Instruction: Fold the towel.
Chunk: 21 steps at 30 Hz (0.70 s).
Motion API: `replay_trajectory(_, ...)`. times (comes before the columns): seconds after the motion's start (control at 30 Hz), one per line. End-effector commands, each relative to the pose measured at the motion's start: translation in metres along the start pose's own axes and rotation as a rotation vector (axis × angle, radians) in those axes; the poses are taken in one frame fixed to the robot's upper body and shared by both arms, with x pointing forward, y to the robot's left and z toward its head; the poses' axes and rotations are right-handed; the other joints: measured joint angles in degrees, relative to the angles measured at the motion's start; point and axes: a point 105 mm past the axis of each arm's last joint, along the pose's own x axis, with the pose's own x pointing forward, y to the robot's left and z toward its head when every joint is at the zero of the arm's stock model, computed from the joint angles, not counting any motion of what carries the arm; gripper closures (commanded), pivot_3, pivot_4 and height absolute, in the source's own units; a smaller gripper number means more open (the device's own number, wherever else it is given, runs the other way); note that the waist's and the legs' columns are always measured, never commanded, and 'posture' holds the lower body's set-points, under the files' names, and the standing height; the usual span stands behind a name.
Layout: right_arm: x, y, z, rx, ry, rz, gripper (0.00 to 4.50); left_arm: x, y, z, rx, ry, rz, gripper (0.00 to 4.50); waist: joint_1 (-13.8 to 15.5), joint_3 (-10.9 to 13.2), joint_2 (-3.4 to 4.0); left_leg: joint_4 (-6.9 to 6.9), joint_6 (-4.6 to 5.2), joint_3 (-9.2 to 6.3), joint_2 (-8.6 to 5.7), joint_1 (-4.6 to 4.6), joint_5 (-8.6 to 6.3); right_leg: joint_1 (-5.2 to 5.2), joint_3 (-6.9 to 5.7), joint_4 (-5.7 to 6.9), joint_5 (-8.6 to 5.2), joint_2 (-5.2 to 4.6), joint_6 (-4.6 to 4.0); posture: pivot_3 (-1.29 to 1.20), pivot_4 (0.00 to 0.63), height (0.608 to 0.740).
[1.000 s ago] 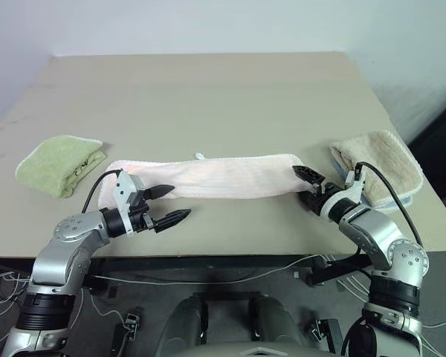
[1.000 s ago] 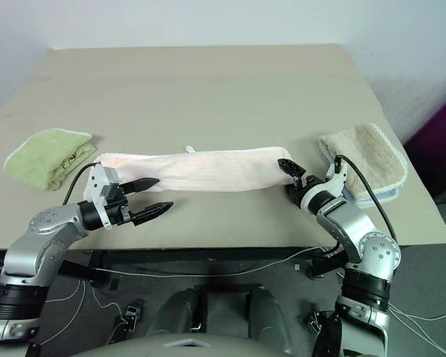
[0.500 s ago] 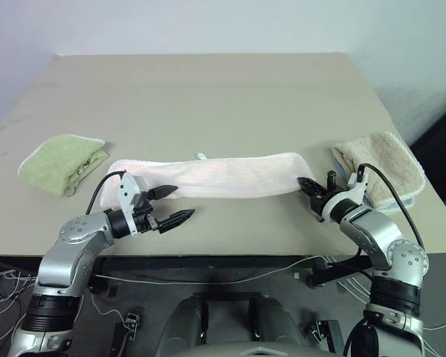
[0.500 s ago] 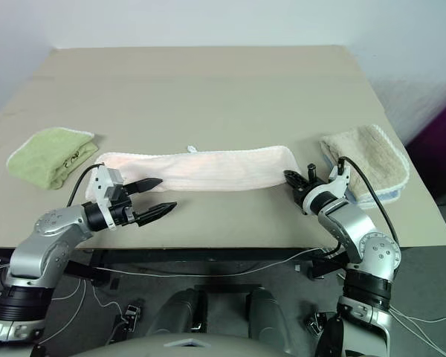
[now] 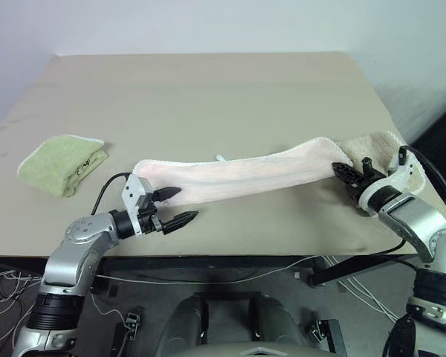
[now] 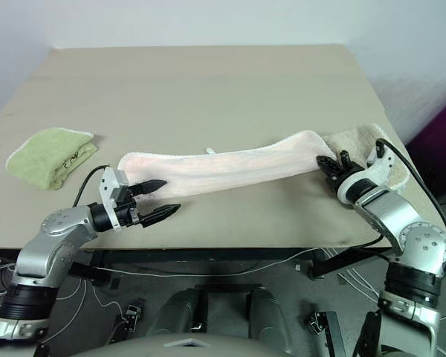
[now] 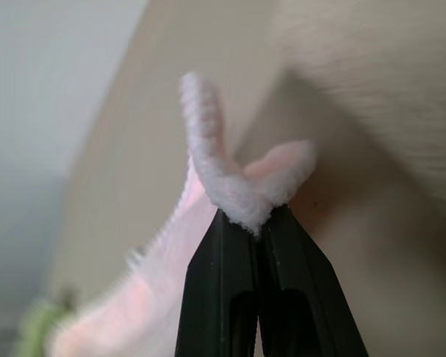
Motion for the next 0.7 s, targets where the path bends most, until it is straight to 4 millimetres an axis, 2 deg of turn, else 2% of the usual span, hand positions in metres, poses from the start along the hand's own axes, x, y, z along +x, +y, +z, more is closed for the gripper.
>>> replay_trajectory(0.03,0.004,0.033,-0.005,-0.3,0.043,0.089,4.45,0.002,-0.001,0.009,0.043,-0.03,-0.003,0.0,0.0,0.0,0.0,0.0,0.0,0.0,0.0,0.0,0.0,-0.02,-0.01,0.0,0.0,0.0,0.0,0.0,0.15,0.74)
replay_trajectory(0.17,0.012,0.06,-0.016,-0.531,0.087,0.179,4.45,0.004,-0.003,0.009,0.038,-0.036,0.0,0.0,0.0,0.0,0.0,0.0,0.0,-0.01,0.01,-0.02,0.0,-0.03,-0.04,-0.01,0.0,0.01,0.0,0.0,0.15,0.74)
replay_trajectory(0.27,0.021,0.083,-0.039,-0.713,0.148,0.272,4.45,0.006,-0.006,0.008,0.032,-0.043,0.0,0.0,0.0,0.0,-0.01,0.0,0.0,-0.02,0.01,-0.03,0.0,-0.05,-0.05,-0.02,0.0,0.0,0.0,0.0,0.15,0.74)
replay_trajectory(0.4,0.037,0.105,-0.072,-0.904,0.22,0.381,4.45,0.01,-0.009,0.007,0.023,-0.054,0.0,0.0,0.1,0.0,-0.02,0.0,0.0,-0.03,0.01,-0.04,0.0,-0.07,-0.04,-0.03,0.0,-0.02,0.0,0.0,0.15,0.74)
replay_trajectory(0.53,0.057,0.109,-0.107,-1.0,0.282,0.437,4.45,0.013,-0.011,0.007,0.016,-0.063,0.002,0.0,0.1,0.0,-0.02,0.0,0.0,-0.04,0.01,-0.06,0.0,-0.1,-0.04,-0.02,0.0,-0.02,0.0,0.0,0.15,0.74)
replay_trajectory(0.7,0.066,0.107,-0.123,-1.016,0.312,0.466,4.45,0.011,-0.015,0.006,0.008,-0.074,0.017,0.0,0.2,0.0,-0.03,0.01,-0.01,-0.07,-0.05,-0.14,0.0,-0.17,-0.05,-0.03,0.0,-0.09,0.0,0.0,0.15,0.74)
